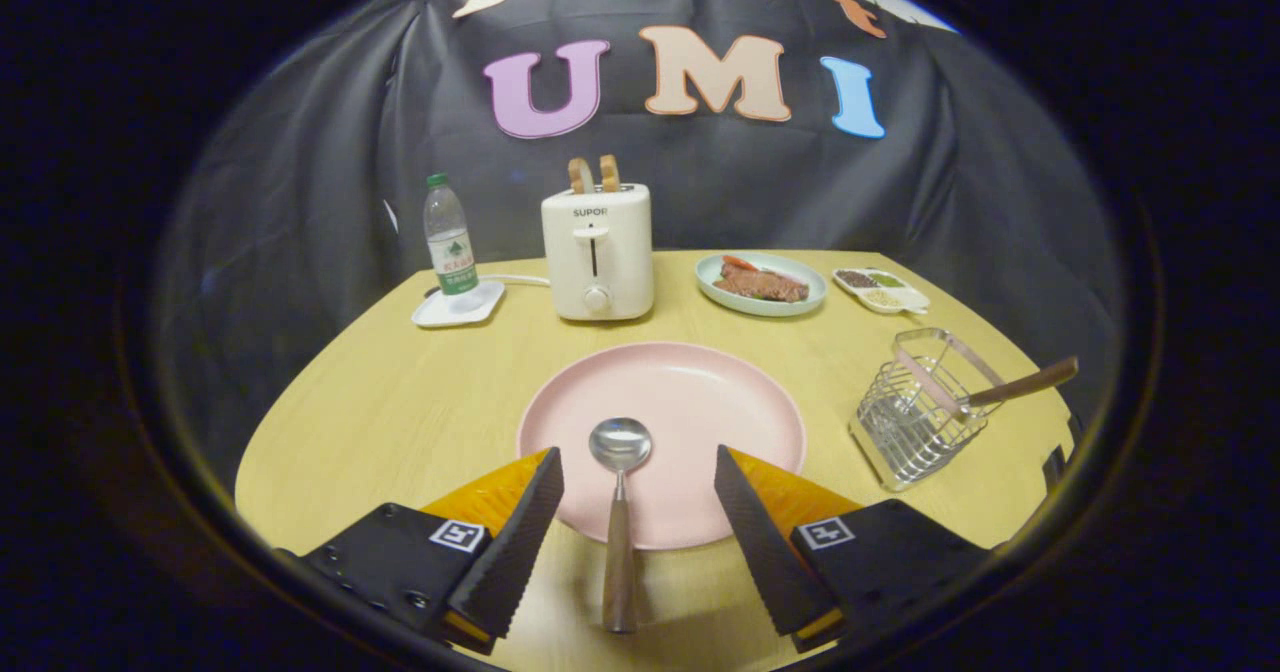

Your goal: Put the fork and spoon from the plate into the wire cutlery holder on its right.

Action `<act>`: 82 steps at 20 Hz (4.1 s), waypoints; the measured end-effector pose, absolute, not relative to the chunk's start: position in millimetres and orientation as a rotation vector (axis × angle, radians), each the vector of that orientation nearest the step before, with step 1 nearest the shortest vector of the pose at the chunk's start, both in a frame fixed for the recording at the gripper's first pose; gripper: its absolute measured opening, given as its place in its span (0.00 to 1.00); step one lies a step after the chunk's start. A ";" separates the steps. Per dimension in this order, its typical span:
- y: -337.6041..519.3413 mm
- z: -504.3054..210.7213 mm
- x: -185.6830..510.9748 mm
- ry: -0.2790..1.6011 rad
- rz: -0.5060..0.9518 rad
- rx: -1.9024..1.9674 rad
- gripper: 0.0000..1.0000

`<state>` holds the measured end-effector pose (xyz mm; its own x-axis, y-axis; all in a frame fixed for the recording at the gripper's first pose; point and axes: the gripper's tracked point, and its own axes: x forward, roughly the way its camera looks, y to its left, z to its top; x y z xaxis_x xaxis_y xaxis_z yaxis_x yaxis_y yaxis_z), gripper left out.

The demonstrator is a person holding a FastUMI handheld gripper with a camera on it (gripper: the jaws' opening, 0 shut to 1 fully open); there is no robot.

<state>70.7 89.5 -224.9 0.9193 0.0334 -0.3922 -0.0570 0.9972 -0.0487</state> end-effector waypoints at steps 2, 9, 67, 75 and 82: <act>87.1 -237.1 72.8 0.431 0.046 -0.067 0.83; 94.2 -262.2 75.0 0.518 0.083 -0.084 0.37; -124.5 -154.5 79.0 1.247 0.045 -0.270 0.04; -125.7 -178.2 97.1 1.349 0.035 -0.313 0.06; -110.9 -174.1 102.0 1.315 0.062 -0.271 0.28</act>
<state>102.0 -110.9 -174.1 0.2560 -0.1077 -0.9607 -0.1978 0.9669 -0.1611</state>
